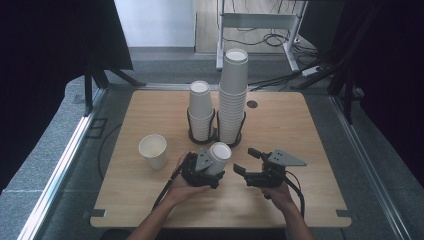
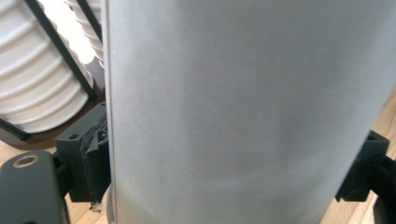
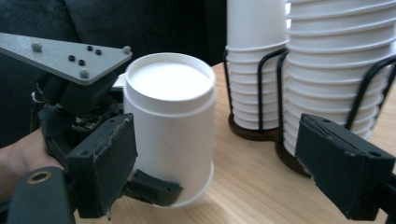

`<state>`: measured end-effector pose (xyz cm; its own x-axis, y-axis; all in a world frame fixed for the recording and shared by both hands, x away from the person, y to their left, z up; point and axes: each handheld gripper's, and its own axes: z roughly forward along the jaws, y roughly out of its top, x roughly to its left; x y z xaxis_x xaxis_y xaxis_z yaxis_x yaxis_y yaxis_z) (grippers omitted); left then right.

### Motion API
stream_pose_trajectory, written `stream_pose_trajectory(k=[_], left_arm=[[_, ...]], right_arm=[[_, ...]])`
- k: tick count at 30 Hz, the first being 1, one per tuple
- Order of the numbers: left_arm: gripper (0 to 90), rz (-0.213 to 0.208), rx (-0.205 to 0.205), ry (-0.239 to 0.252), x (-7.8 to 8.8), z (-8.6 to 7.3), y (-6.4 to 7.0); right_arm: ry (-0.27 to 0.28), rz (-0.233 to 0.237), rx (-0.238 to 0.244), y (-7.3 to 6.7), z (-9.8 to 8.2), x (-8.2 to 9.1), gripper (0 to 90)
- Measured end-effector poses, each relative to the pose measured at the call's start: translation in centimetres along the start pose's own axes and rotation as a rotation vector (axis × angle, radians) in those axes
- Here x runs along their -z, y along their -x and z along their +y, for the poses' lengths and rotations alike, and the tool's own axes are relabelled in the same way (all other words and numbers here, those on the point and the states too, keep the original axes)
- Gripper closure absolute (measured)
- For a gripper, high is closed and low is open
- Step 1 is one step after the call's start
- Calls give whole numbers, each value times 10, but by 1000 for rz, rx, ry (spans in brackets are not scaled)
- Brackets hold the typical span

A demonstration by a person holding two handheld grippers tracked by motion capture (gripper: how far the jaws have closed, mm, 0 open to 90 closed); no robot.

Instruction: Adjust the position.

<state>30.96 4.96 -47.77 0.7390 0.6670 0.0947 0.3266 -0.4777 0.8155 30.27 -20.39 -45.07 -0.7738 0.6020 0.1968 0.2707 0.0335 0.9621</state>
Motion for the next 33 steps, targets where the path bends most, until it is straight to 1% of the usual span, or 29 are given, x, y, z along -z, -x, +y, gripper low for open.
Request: stream_pose_trajectory(k=[1,4,7,10,15,16,22,24,26,29,33], left_arm=[[126,1,-9,-5,0,0,1],[126,-6,-11,-7,-3,0,4],[126,-12,-24,-17,-4,0,6],[126,-19,-29,-23,-6,-1,9],[125,-39,-46,-51,-11,-3,13],[125,-41,-48,-52,-11,-3,14],[125,-62,-68,-53,-13,-3,20],[125,-65,-72,-54,-13,-2,21],[125,-71,-75,-52,-13,-2,22],[123,-70,-71,-51,-13,-2,22],[104,-70,-54,-42,-13,-2,20]], right_arm=[[-3,6,1,-2,0,-2,127],[-3,20,3,-6,0,-7,123],[-10,25,0,-8,-1,-14,113],[-29,26,-12,-9,-4,-19,98],[-36,40,-34,-10,-7,-27,94],[-41,48,-39,-10,-8,-29,101],[-45,58,-56,-10,-10,-37,129],[-57,63,-55,-11,-11,-39,132],[-67,72,-50,-12,-12,-41,159],[-72,83,-41,-14,-13,-43,219],[-74,77,-37,-14,-12,-44,232]])
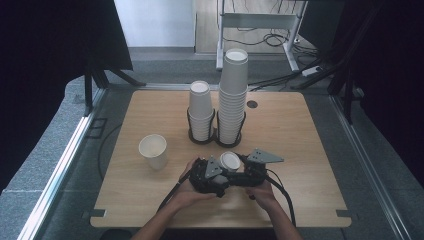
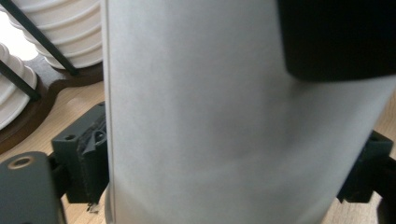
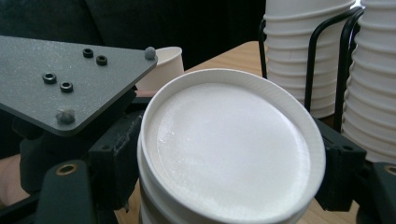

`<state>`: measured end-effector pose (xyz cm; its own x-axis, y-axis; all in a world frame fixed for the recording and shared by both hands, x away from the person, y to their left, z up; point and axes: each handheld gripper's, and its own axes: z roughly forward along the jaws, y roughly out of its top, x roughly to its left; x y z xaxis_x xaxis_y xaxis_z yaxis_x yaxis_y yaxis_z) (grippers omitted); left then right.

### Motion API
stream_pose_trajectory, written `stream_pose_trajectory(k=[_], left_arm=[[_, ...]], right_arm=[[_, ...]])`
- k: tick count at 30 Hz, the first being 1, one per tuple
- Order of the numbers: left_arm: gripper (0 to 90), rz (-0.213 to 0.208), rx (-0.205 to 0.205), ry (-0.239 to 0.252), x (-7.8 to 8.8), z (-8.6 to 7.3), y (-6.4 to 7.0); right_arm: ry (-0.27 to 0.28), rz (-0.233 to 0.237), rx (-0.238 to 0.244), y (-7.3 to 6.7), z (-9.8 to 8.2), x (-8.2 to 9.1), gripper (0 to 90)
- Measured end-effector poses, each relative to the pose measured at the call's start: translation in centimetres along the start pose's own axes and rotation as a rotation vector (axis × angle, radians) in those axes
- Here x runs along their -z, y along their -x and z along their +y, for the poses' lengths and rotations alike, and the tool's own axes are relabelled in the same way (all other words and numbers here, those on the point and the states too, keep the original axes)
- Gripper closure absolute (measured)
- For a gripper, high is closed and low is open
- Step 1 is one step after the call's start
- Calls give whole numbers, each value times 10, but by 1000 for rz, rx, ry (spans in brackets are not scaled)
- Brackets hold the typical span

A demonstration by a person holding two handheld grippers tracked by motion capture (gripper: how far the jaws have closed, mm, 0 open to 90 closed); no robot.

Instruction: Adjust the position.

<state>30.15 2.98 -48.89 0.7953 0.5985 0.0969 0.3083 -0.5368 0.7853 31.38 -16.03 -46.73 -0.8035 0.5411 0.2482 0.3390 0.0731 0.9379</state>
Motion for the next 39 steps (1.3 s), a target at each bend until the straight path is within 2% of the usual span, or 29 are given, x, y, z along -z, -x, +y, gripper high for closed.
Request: stream_pose_trajectory(k=[4,8,11,16,20,30,34,39], left_arm=[[35,4,41,14,3,2,-3],[16,-30,66,36,5,1,-8],[19,-37,61,40,5,1,-7],[34,-37,47,27,4,0,-6],[40,-45,48,31,5,0,-6],[71,-42,18,21,5,0,-6],[76,-44,16,19,4,-1,-6],[78,-39,10,19,4,-2,-7]], right_arm=[[30,14,-33,4,1,2,238],[66,55,-97,11,2,6,240],[81,68,-131,16,0,7,239],[91,88,-154,17,-1,7,239],[104,106,-159,15,0,7,240],[90,100,-134,14,0,8,228],[85,86,-133,14,0,8,218],[80,53,-105,13,0,8,181]])
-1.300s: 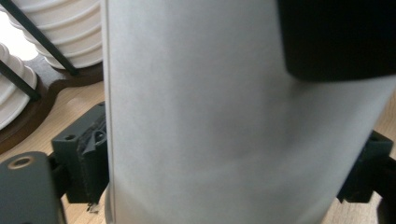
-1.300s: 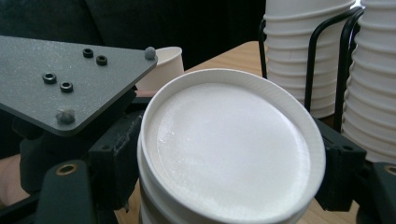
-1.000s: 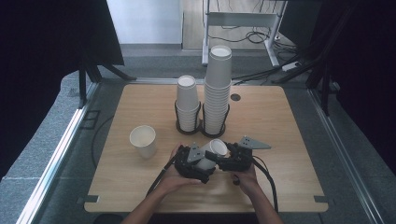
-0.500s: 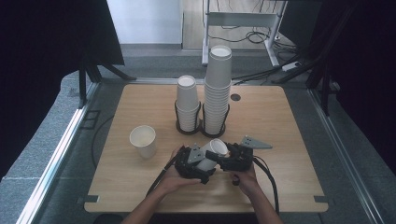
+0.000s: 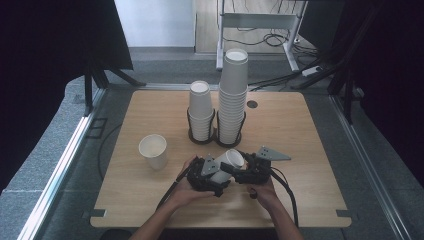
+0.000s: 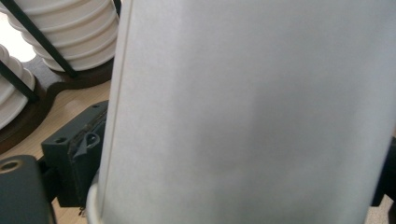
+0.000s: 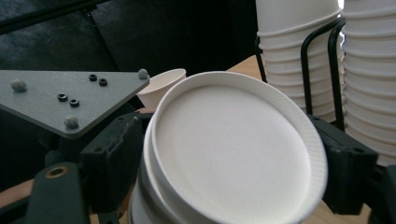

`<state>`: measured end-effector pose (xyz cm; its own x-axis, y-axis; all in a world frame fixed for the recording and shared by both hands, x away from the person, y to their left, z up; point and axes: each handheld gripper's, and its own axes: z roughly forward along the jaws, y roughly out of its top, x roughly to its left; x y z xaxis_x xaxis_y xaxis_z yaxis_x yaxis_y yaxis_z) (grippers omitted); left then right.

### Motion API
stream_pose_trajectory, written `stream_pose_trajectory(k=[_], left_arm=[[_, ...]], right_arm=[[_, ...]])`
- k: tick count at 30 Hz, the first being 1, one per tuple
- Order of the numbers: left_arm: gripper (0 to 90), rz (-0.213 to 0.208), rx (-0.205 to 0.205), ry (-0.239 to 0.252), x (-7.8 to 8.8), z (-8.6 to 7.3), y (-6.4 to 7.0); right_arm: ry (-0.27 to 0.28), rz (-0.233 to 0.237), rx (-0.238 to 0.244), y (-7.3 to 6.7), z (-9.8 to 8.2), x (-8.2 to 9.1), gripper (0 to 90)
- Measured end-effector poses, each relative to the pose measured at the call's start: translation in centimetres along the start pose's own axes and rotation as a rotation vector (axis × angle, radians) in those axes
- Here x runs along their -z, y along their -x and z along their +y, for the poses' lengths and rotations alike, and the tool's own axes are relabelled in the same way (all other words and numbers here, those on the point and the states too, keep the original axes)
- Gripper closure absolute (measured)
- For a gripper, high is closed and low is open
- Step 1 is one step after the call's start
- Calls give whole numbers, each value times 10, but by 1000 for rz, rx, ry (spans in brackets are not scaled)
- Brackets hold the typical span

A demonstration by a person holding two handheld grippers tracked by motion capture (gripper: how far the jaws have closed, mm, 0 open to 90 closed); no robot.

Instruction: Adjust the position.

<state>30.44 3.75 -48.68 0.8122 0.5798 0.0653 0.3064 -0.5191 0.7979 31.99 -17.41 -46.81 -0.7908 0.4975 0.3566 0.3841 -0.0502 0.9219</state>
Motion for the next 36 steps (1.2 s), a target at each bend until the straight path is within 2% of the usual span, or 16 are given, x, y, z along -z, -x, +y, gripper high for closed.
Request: stream_pose_trajectory(k=[10,16,22,29,33,36], left_arm=[[81,-4,-10,10,0,-1,-1],[78,-4,-10,4,0,-2,-2],[84,4,-15,13,2,-2,-3],[86,40,-37,-7,7,-4,-8],[87,56,-42,-20,11,-5,-12],[87,69,-49,-25,14,-6,-14]], right_arm=[[-7,1,-1,0,1,1,164],[-6,13,1,-1,1,1,213],[-7,3,8,0,2,3,139],[8,-13,47,0,10,16,127],[-18,-27,102,-1,17,25,127],[-72,-25,159,-1,20,32,131]])
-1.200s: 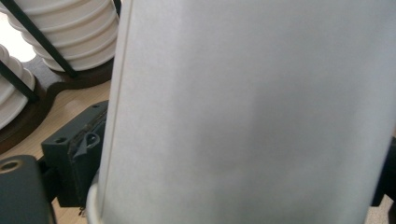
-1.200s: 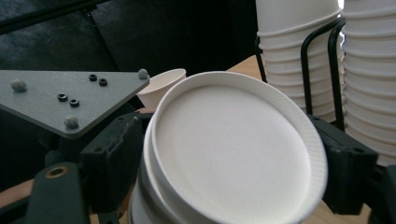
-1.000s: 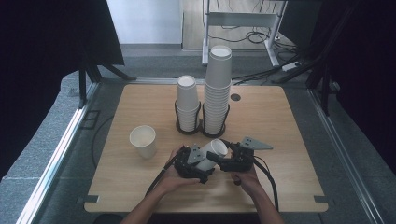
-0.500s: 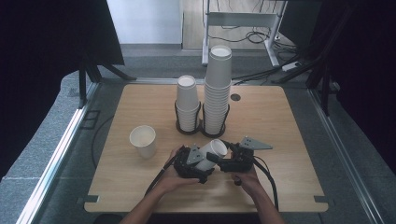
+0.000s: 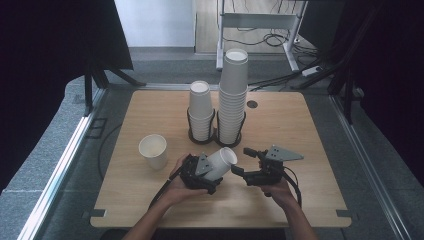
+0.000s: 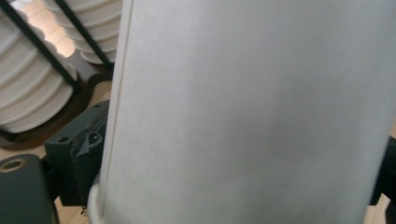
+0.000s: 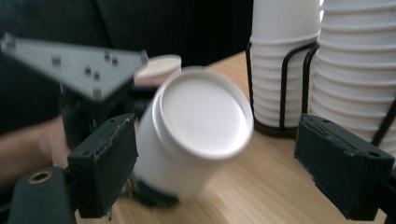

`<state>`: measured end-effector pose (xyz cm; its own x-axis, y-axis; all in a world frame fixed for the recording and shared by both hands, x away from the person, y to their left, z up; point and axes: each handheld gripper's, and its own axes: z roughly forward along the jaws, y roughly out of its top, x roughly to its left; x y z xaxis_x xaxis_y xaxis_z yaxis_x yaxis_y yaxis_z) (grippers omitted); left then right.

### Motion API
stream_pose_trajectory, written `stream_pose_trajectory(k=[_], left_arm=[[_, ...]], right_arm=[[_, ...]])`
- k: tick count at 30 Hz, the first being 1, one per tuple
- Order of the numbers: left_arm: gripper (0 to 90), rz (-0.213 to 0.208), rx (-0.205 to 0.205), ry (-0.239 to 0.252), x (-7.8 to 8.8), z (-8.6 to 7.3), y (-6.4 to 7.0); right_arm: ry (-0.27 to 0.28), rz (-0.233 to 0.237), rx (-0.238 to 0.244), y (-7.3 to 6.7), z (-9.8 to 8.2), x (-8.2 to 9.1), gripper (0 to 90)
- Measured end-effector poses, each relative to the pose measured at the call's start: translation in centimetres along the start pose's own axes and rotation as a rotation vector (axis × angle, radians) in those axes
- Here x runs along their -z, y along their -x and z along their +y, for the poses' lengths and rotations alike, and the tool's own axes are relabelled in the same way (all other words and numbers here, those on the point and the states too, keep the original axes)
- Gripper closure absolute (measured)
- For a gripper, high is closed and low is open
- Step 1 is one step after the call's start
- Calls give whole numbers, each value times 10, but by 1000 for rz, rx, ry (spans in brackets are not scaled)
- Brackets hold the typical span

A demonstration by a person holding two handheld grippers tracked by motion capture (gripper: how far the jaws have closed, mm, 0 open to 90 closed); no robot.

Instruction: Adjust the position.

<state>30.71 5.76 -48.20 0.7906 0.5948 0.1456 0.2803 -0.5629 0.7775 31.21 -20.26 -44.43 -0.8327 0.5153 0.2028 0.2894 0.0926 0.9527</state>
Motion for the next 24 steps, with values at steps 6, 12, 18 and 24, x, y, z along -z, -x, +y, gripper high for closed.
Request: stream_pose_trajectory(k=[6,12,18,24], left_arm=[[87,16,-15,-8,6,3,-4],[87,29,-39,-6,10,12,-5],[86,44,-57,-19,9,18,-7],[87,65,-75,-46,4,21,-9]], right_arm=[[-197,-25,124,2,11,0,127],[-314,-21,242,-1,32,-7,126],[-422,-7,323,2,47,-15,127],[-556,-20,416,0,55,-28,123]])
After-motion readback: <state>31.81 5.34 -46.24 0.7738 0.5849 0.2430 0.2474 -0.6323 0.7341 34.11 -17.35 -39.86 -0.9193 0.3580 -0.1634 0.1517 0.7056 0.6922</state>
